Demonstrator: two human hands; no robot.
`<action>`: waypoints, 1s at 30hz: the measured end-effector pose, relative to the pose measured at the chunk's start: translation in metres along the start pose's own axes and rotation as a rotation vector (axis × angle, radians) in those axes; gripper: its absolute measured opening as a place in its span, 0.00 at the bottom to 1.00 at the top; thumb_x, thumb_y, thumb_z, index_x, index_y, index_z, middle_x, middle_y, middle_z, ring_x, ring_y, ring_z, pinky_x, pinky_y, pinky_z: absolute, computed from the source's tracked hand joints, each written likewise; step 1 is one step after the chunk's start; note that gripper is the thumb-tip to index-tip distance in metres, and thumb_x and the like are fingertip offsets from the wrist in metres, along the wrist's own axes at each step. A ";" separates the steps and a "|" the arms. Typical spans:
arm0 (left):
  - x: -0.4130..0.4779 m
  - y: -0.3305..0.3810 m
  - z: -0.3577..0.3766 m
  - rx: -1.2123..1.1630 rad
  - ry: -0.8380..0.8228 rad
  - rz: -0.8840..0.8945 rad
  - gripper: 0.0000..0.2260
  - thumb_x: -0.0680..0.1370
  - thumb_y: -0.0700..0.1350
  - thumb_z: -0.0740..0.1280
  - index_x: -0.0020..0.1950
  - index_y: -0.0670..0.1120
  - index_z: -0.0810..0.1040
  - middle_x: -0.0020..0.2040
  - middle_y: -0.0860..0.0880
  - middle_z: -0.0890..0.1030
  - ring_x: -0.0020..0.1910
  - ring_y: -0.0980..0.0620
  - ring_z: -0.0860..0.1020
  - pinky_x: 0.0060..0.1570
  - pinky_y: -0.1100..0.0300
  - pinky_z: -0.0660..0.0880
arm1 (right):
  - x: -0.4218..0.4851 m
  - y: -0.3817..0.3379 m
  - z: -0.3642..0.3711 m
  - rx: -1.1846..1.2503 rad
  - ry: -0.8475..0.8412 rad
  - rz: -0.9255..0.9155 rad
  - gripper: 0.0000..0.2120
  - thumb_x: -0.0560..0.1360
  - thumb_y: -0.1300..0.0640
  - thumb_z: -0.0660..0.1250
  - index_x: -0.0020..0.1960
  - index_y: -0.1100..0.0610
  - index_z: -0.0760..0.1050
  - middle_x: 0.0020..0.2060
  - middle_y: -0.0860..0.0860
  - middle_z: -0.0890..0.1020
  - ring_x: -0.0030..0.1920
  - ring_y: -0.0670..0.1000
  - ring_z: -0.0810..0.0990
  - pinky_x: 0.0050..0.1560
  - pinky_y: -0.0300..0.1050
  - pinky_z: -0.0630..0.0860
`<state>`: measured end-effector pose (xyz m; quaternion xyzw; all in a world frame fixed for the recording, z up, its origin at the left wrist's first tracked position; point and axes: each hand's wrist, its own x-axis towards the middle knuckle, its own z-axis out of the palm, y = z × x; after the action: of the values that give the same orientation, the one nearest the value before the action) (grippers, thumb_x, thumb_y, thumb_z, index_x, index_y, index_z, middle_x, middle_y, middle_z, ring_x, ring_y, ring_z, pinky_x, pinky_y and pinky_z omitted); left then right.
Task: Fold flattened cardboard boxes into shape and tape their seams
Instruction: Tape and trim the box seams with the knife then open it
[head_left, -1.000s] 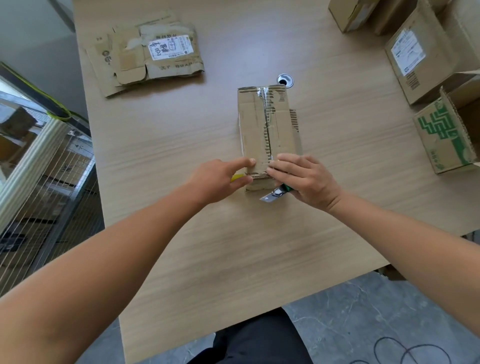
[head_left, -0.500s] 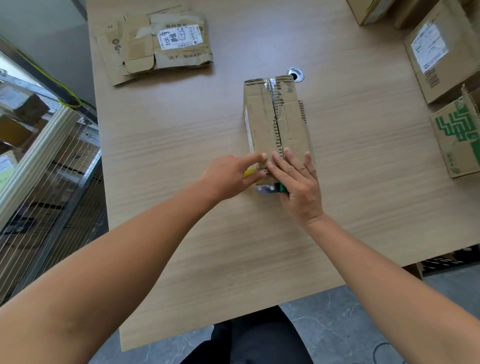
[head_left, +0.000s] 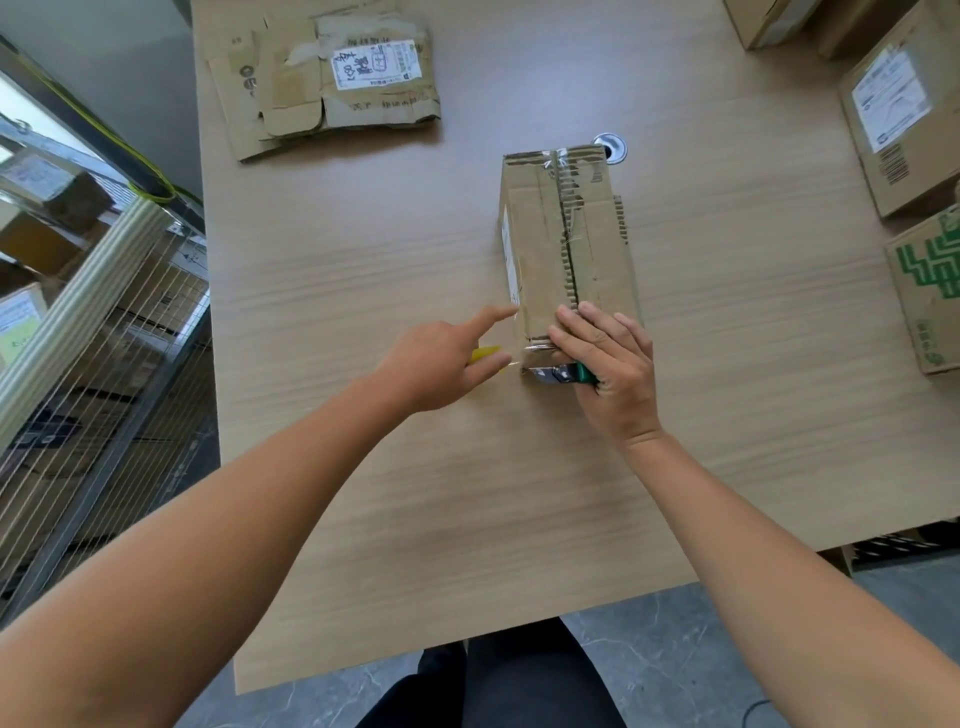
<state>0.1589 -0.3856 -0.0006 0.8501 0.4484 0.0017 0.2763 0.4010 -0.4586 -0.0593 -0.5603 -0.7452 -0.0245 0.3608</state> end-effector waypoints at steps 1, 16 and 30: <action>0.004 0.000 -0.003 0.013 -0.014 0.012 0.24 0.82 0.62 0.57 0.78 0.64 0.57 0.42 0.48 0.83 0.42 0.42 0.80 0.45 0.48 0.77 | 0.003 0.003 -0.002 0.014 -0.011 0.006 0.13 0.82 0.62 0.67 0.64 0.54 0.82 0.66 0.49 0.80 0.70 0.51 0.76 0.69 0.57 0.69; 0.027 0.024 -0.003 -0.096 -0.039 -0.095 0.08 0.82 0.58 0.61 0.55 0.57 0.74 0.46 0.51 0.82 0.40 0.50 0.76 0.41 0.56 0.68 | 0.024 0.034 -0.019 0.083 -0.146 0.017 0.16 0.77 0.62 0.74 0.64 0.53 0.82 0.66 0.49 0.80 0.70 0.50 0.76 0.72 0.51 0.64; 0.027 0.032 -0.002 -0.160 0.017 -0.177 0.06 0.82 0.58 0.59 0.53 0.58 0.73 0.43 0.50 0.81 0.29 0.58 0.72 0.41 0.54 0.76 | 0.047 -0.036 -0.065 0.528 0.003 0.730 0.13 0.82 0.41 0.63 0.51 0.48 0.82 0.48 0.45 0.87 0.54 0.38 0.82 0.57 0.33 0.74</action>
<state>0.1990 -0.3786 0.0095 0.7822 0.5225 0.0201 0.3387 0.3983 -0.4623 0.0290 -0.6752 -0.4791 0.2945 0.4773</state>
